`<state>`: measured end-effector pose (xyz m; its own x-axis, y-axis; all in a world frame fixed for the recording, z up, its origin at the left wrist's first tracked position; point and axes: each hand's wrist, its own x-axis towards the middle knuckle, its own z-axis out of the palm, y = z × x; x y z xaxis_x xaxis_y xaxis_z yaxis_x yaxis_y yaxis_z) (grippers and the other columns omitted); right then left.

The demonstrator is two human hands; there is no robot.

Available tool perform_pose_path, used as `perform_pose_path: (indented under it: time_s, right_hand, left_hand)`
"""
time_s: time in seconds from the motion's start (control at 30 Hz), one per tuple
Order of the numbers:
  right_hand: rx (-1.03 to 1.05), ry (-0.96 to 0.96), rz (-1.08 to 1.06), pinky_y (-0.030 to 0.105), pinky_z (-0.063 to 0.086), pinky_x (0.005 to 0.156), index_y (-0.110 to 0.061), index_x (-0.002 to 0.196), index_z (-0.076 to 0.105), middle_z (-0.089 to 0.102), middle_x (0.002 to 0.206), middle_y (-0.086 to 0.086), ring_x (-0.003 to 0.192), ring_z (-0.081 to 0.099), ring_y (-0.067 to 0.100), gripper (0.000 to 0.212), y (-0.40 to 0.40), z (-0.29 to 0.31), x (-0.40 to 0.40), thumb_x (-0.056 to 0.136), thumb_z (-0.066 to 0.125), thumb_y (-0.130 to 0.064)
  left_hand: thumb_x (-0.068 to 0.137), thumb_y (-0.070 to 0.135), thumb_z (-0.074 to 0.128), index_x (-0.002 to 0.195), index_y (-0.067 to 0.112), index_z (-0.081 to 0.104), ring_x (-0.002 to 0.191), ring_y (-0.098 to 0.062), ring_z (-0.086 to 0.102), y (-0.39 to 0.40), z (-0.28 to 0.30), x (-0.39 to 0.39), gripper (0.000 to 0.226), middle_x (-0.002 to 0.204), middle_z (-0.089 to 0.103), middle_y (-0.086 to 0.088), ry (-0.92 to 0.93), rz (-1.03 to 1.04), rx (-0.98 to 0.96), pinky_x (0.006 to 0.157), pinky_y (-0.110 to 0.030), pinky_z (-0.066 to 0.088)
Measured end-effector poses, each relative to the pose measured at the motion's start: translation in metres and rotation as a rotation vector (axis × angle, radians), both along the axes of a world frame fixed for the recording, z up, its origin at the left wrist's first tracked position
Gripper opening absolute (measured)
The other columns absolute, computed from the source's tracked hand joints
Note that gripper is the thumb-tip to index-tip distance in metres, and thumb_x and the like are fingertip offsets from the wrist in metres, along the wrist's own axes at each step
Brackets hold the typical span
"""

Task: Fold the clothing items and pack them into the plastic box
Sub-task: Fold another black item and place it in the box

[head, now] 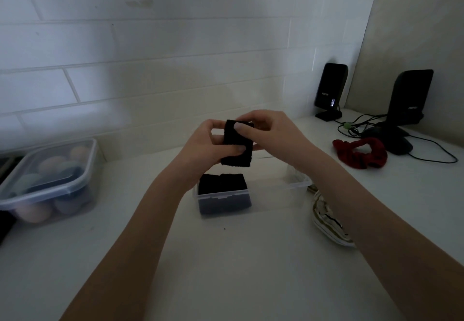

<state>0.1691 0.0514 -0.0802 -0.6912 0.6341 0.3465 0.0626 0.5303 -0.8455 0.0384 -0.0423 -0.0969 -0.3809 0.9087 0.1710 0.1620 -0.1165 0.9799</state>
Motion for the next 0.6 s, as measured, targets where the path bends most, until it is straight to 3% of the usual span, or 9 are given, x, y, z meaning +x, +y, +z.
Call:
perform_pose_path:
  time_s: [0.1,0.2,0.27,0.33,0.47,0.53,0.6]
  right_hand:
    - [-0.050,0.055,-0.055,0.041,0.058,0.084,-0.014,0.090,0.068,0.072,0.089,0.010,0.088,0.070,0.026,0.010,0.003,0.000,-0.001,0.084,0.067,-0.022]
    - [-0.177,0.098,-0.102,0.035,0.059,0.073,-0.015,0.082,0.060,0.066,0.077,0.006,0.073,0.066,0.019,0.007,0.006,0.005,0.001,0.084,0.067,-0.016]
    - [-0.195,0.026,-0.109,0.026,0.058,0.063,-0.013,0.090,0.058,0.062,0.076,0.007,0.067,0.062,0.017,0.008,0.009,0.009,0.007,0.085,0.064,-0.012]
    - [-0.223,-0.167,-0.037,0.026,0.058,0.065,-0.015,0.102,0.059,0.064,0.083,0.008,0.068,0.061,0.017,0.017,0.011,0.014,0.017,0.085,0.061,-0.013]
    - [-0.156,-0.523,0.160,0.035,0.059,0.081,-0.020,0.099,0.061,0.071,0.094,0.009,0.078,0.069,0.018,0.017,0.011,0.015,0.025,0.084,0.067,-0.026]
    - [-0.095,-0.523,0.129,0.031,0.059,0.078,-0.016,0.096,0.066,0.071,0.093,0.004,0.085,0.070,0.016,0.029,0.011,0.012,0.022,0.080,0.068,-0.040]
    - [-0.071,-0.504,0.123,0.029,0.059,0.077,-0.013,0.091,0.068,0.071,0.087,0.002,0.082,0.070,0.016,0.026,0.012,0.010,0.020,0.080,0.069,-0.036]
  left_hand:
    - [0.076,0.005,0.072,0.114,0.009,0.047,0.090,-0.030,0.071,0.002,-0.001,0.002,0.045,0.095,0.073,-0.013,-0.047,-0.028,-0.046,0.088,-0.045,0.054]
    - [0.077,0.010,0.072,0.106,0.008,0.050,0.082,-0.024,0.073,0.003,-0.002,0.005,0.036,0.094,0.072,-0.012,-0.069,-0.027,-0.052,0.080,-0.036,0.058]
    - [0.077,0.011,0.072,0.096,0.008,0.052,0.077,-0.022,0.073,0.005,-0.004,0.002,0.028,0.093,0.071,-0.014,-0.100,0.069,0.016,0.077,-0.035,0.058]
    - [0.077,0.015,0.074,0.091,0.010,0.052,0.074,-0.019,0.071,0.007,-0.005,-0.002,0.027,0.095,0.070,-0.016,-0.097,0.172,0.069,0.073,-0.032,0.057]
    - [0.075,0.018,0.075,0.085,0.016,0.051,0.070,-0.016,0.068,0.005,-0.007,-0.002,0.026,0.078,0.074,-0.003,0.137,0.192,0.065,0.070,-0.029,0.052]
    - [0.076,0.015,0.074,0.079,0.016,0.051,0.063,-0.017,0.066,0.003,-0.007,0.002,0.023,0.064,0.073,0.001,0.262,0.104,0.063,0.064,-0.030,0.048]
    - [0.078,0.012,0.072,0.077,0.013,0.049,0.053,-0.011,0.062,0.002,-0.007,0.005,0.023,0.054,0.070,0.004,0.323,0.049,0.077,0.054,-0.021,0.045]
